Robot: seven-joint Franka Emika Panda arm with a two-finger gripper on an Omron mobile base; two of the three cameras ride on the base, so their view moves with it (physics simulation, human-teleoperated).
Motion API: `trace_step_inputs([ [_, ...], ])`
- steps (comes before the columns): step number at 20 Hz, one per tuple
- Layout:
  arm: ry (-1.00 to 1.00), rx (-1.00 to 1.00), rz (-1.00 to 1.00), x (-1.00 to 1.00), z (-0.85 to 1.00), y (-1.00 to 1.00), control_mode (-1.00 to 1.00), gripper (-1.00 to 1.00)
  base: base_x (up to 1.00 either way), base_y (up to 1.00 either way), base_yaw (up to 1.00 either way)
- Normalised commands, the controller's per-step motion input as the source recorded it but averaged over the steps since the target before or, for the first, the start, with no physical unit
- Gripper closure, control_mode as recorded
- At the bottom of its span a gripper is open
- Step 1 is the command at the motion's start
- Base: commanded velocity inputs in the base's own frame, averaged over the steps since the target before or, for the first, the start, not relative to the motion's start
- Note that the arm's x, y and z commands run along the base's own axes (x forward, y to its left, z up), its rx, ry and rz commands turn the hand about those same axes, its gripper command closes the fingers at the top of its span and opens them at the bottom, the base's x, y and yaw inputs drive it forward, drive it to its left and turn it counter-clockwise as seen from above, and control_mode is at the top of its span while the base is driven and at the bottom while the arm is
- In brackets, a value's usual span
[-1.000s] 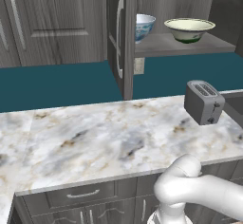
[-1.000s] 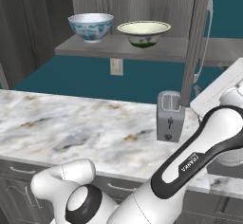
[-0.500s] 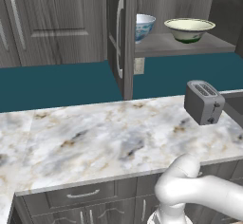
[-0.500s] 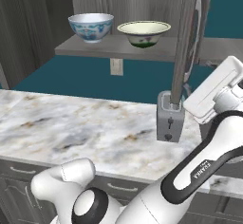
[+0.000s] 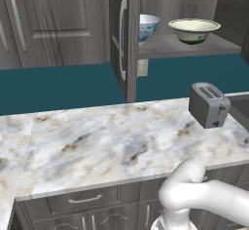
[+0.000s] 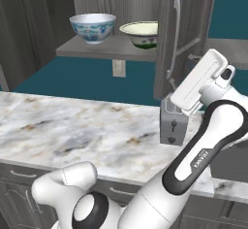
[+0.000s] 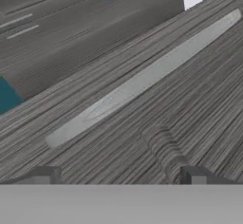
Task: Open the cabinet. Pick the bowls from the counter and place them in the cabinet. Then close the cabinet.
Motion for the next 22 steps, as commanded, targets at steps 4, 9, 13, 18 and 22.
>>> trace_step_inputs([
  [4, 0.0, 0.0, 0.11, 0.36, 0.11, 0.49, -1.0, -1.0, 0.0, 0.0, 0.0],
  [9, 0.0, 0.0, 0.11, 0.37, 0.02, 0.47, -1.0, -1.0, 0.0, 0.0, 0.0],
  [13, 0.0, 0.0, 0.09, 0.41, 0.0, 0.48, -1.0, -1.0, 0.0, 0.0, 0.0],
  [18, 0.0, 0.0, 0.05, 0.44, 0.0, 0.53, -1.0, -1.0, 0.0, 0.0, 0.0],
  [22, 0.03, 0.0, 0.01, 0.51, 0.0, 0.43, -1.0, -1.0, 0.0, 0.0, 0.0],
])
